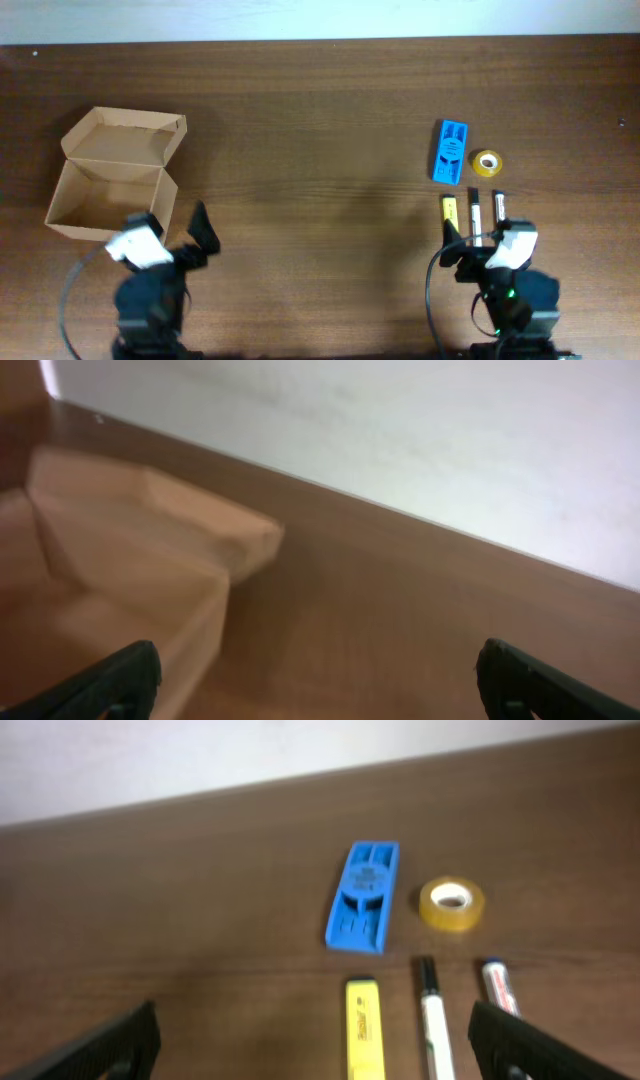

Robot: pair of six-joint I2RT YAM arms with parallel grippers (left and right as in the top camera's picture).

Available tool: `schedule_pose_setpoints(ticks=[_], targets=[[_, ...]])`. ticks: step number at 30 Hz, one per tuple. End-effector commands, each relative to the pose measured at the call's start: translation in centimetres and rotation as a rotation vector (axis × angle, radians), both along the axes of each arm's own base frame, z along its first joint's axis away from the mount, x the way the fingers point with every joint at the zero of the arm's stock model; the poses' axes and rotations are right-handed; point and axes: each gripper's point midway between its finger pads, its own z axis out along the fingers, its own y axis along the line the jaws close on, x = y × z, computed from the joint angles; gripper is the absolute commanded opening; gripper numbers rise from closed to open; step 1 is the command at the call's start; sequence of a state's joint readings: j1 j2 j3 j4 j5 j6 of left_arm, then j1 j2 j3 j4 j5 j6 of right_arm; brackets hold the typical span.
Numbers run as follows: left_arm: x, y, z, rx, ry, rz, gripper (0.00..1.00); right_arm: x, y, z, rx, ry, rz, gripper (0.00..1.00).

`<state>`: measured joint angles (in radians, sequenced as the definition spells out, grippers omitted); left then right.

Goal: Pack container

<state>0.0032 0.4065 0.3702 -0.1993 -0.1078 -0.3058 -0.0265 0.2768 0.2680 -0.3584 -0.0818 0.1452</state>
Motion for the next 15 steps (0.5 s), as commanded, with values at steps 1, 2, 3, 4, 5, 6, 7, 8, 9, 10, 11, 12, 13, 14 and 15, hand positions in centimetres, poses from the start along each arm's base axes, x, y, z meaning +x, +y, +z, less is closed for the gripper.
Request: schedule_pose_setpoints(ticks=[1, 2, 3, 4, 5, 6, 7, 8, 9, 10, 11, 12, 13, 14, 15], targets=[[2.4, 1.0, 4.0, 0.078, 0.055, 0.022, 1.00, 1.3, -0.8, 4.6, -0.082, 0.032, -0.008, 0.99], [3.2, 1.2, 4.6, 0.101, 0.094, 0.017, 1.00, 1.8, -1.1, 5.4, -0.105, 0.089, -0.012, 0.99], [4.1, 1.3, 5.3, 0.129, 0.145, 0.011, 1.00, 2.3, -1.3, 6.1, -0.126, 0.141, -0.010, 0.99], [5.1, 1.5, 5.9, 0.155, 0.194, 0.003, 1.00, 2.8, -1.4, 6.8, -0.144, 0.193, -0.002, 0.99], [6.0, 1.6, 6.4, 0.170, 0.234, -0.005, 1.00, 3.4, -1.4, 7.4, -0.159, 0.242, 0.012, 0.99], [7.0, 1.7, 7.0, 0.182, 0.277, -0.018, 1.00, 4.0, -1.4, 7.9, -0.169, 0.290, 0.022, 0.99], [7.8, 1.7, 7.6, 0.183, 0.317, -0.026, 1.00, 4.6, -1.4, 8.6, -0.168, 0.341, 0.029, 0.99], [8.5, 1.7, 8.1, 0.182, 0.347, -0.032, 1.00, 5.2, -1.3, 9.2, -0.162, 0.380, 0.040, 0.99], [9.3, 1.7, 8.6, 0.180, 0.381, -0.035, 1.00, 5.9, -1.0, 9.7, -0.150, 0.414, 0.057, 0.99], [10.0, 1.8, 8.8, 0.178, 0.408, -0.038, 1.00, 6.3, -0.7, 10.1, -0.137, 0.452, 0.077, 0.99], [10.7, 1.8, 8.9, 0.176, 0.440, -0.041, 1.00, 6.7, -0.4, 10.3, -0.124, 0.502, 0.092, 0.99], [11.5, 1.9, 8.7, 0.174, 0.471, -0.044, 1.00, 7.0, -0.4, 10.3, -0.120, 0.547, 0.098, 0.99], [11.9, 1.9, 8.5, 0.173, 0.493, -0.046, 1.00, 7.2, -0.4, 10.3, -0.116, 0.577, 0.101, 0.99], [12.3, 1.9, 8.0, 0.170, 0.521, -0.050, 1.00, 7.5, -0.4, 10.3, -0.117, 0.604, 0.102, 0.99], [12.5, 1.9, 7.5, 0.169, 0.546, -0.051, 1.00, 7.9, -0.6, 10.0, -0.113, 0.629, 0.099, 0.99]])
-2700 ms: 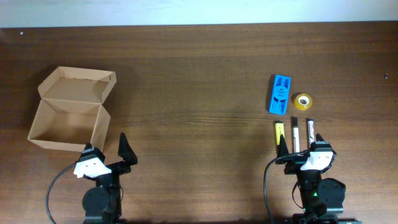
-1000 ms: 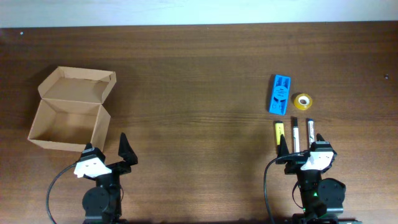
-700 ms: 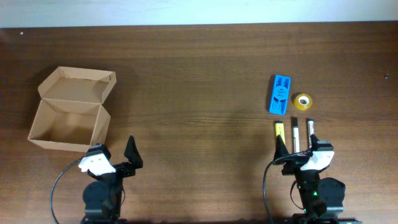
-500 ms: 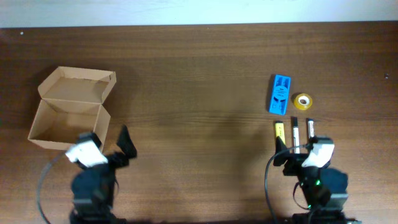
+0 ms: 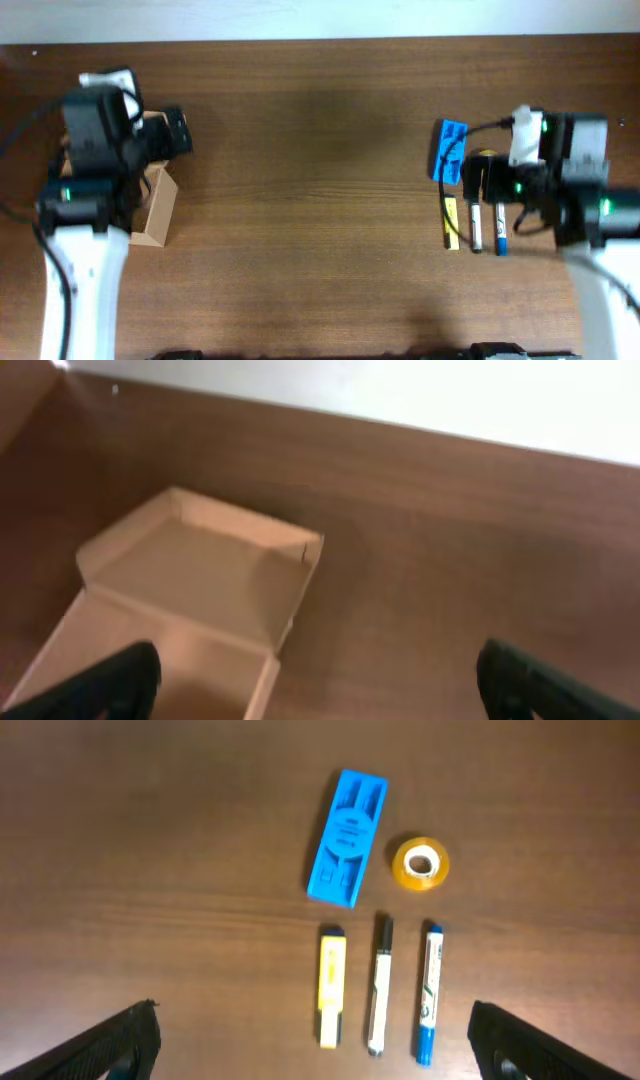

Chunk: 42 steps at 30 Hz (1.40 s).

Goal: Pack container

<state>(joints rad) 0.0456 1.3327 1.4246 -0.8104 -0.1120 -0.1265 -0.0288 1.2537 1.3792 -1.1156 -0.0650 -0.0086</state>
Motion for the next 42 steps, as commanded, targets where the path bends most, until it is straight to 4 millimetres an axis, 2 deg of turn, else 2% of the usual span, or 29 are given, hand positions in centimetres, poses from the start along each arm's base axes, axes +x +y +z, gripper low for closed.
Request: schedule_pose_setpoints(ticks=[1, 4, 6, 11, 16, 19, 24, 27, 31, 35, 42], targets=[[0.9, 0.1, -1.2, 0.011, 0.070, -0.018, 1.00, 1.5, -0.1, 0.4, 0.021, 0.040, 0.012, 0.99], [0.4, -0.2, -3.6, -0.006, 0.165, -0.030, 1.00, 2.4, -0.3, -1.0, 0.102, 0.107, -0.002, 0.99], [0.1, -0.2, -4.7, -0.008, 0.212, -0.029, 1.00, 2.7, -1.5, -2.4, 0.139, 0.159, -0.043, 0.99], [0.2, 0.0, -5.5, -0.002, 0.238, -0.023, 1.00, 1.9, -7.5, -4.7, 0.181, 0.239, -0.246, 0.99], [0.2, 0.4, -6.1, 0.016, 0.261, -0.007, 1.00, 0.3, -14.0, -4.5, 0.205, 0.203, -0.440, 0.99], [-0.1, 1.3, -7.0, 0.051, 0.303, 0.027, 1.00, -0.6, -16.1, -4.4, 0.215, 0.192, -0.507, 0.99], [-1.9, 2.7, -10.7, 0.040, 0.480, 0.061, 1.00, -1.3, -17.2, -4.4, 0.219, 0.190, -0.545, 0.99], [-4.0, 3.6, -13.6, 0.032, 0.650, 0.050, 0.96, -1.0, -17.3, -4.3, 0.215, 0.178, -0.542, 0.99], [-6.5, 4.5, -16.1, 0.034, 0.833, 0.002, 0.94, -0.4, -17.8, -4.0, 0.199, 0.147, -0.543, 0.99], [-7.1, 4.7, -17.2, 0.004, 0.884, -0.027, 0.89, -0.1, -18.1, -3.9, 0.192, 0.130, -0.542, 0.99], [-7.3, 5.4, -17.7, -0.021, 0.899, -0.072, 0.89, 0.1, -18.2, -3.8, 0.189, 0.119, -0.541, 0.99]])
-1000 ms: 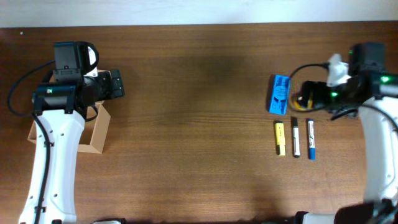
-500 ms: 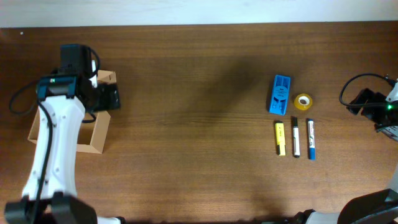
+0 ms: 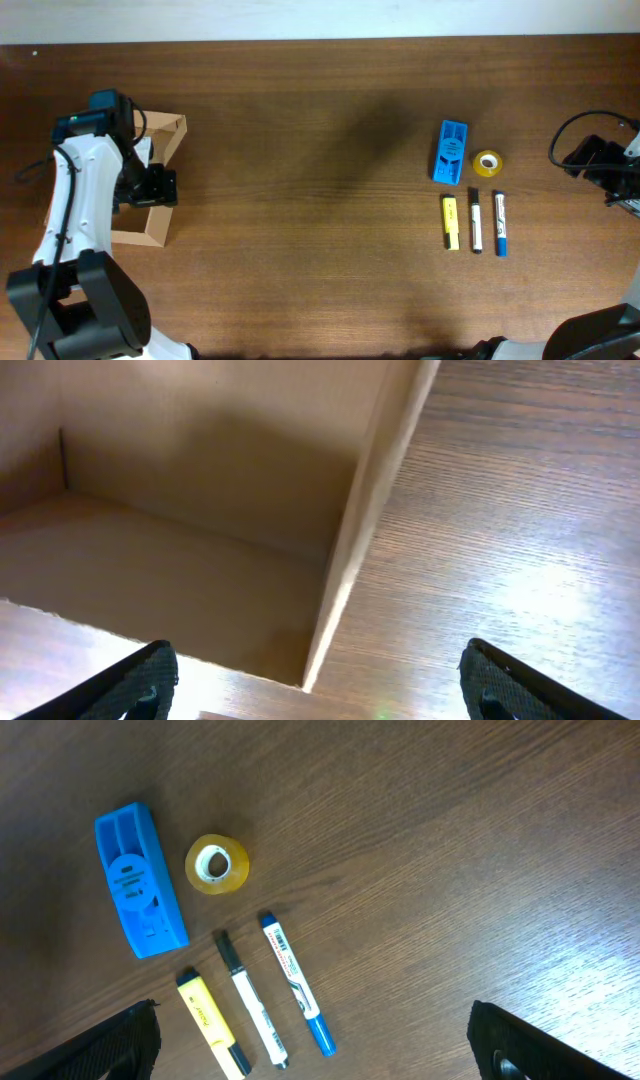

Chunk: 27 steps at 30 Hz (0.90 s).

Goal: Pack container

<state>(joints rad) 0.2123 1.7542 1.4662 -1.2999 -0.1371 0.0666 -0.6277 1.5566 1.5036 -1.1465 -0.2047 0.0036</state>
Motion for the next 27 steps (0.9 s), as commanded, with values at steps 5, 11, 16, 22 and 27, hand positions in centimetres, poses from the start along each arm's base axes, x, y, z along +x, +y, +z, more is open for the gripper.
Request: schedule_pose_setpoints(ticks=[5, 11, 16, 22, 27], targets=[[0.7, -0.3, -1.8, -0.081, 0.025, -0.062, 0.89, 0.5, -0.2, 1.3, -0.017, -0.041, -0.001, 0.99], [1.2, -0.2, -4.6, -0.097, 0.081, -0.067, 0.82, 0.5, -0.1, 1.4, -0.012, -0.046, -0.007, 0.99], [1.7, 0.0, -6.3, -0.101, 0.099, -0.066, 0.47, 0.5, -0.1, 1.4, -0.012, -0.045, -0.007, 0.99], [2.4, 0.1, -6.7, -0.092, 0.077, -0.001, 0.02, 0.5, -0.1, 1.4, -0.012, -0.045, -0.007, 0.99], [2.7, -1.0, -6.3, -0.112, 0.069, 0.043, 0.02, 0.5, -0.1, 1.4, -0.011, -0.045, -0.007, 0.99]])
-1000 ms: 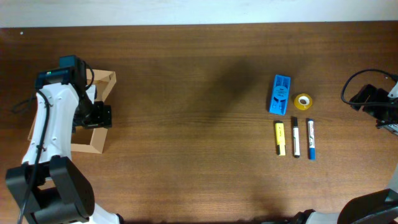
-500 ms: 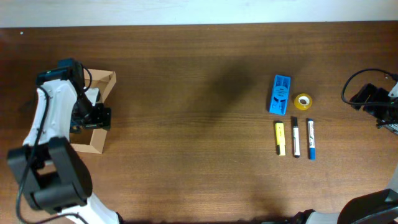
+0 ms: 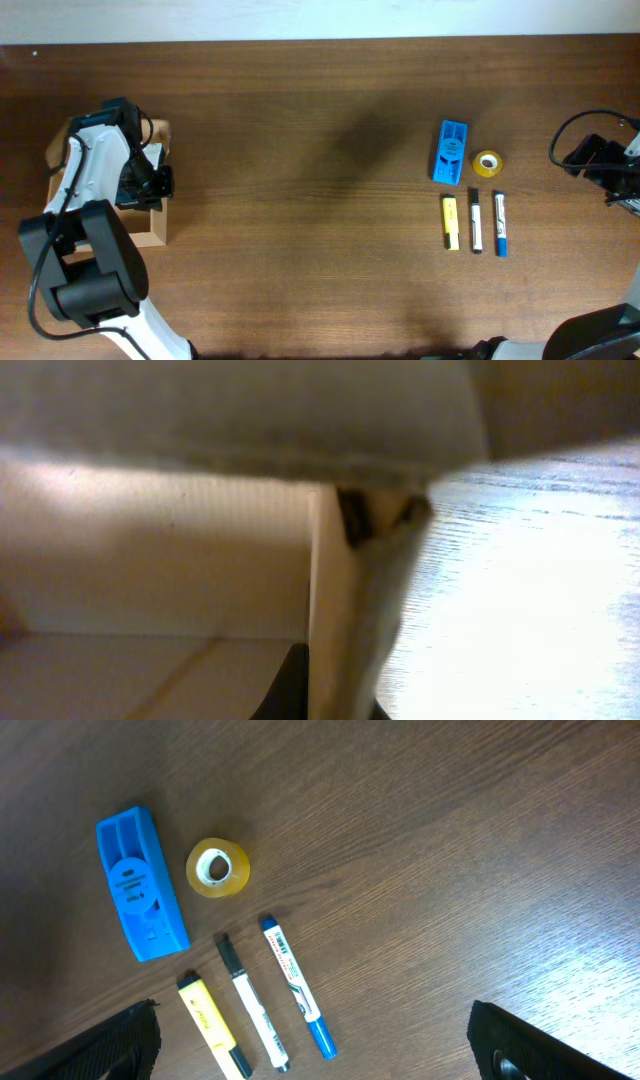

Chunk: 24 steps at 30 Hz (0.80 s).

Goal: Pack container
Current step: 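Push the cardboard box with the left gripper toward the table center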

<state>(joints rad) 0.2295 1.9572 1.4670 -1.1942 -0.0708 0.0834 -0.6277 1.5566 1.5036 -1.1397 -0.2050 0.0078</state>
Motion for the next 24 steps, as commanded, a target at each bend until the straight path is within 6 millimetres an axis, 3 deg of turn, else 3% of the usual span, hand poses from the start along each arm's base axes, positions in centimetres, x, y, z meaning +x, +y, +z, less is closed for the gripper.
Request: schedule_pose_setpoints(ticks=[1, 7, 15, 21, 24], targets=[[0.8, -1.1, 0.5, -0.020, -0.012, 0.054, 0.02, 0.4, -0.1, 1.3, -0.009, -0.039, -0.003, 0.99], [3.5, -3.6, 4.6, -0.001, -0.081, 0.079, 0.02, 0.4, 0.0, 1.3, 0.003, -0.039, -0.026, 0.99], [7.6, -9.6, 13.2, -0.001, -0.276, 0.056, 0.02, 0.1, 0.2, 1.1, 0.012, -0.025, -0.026, 0.99], [8.9, -16.7, 17.7, -0.036, -0.426, 0.021, 0.01, -0.1, 0.3, 1.0, 0.018, -0.015, -0.027, 0.99], [8.7, -21.7, 18.8, -0.078, -0.480, -0.050, 0.02, -0.3, 0.5, 0.9, 0.024, -0.008, -0.027, 0.99]])
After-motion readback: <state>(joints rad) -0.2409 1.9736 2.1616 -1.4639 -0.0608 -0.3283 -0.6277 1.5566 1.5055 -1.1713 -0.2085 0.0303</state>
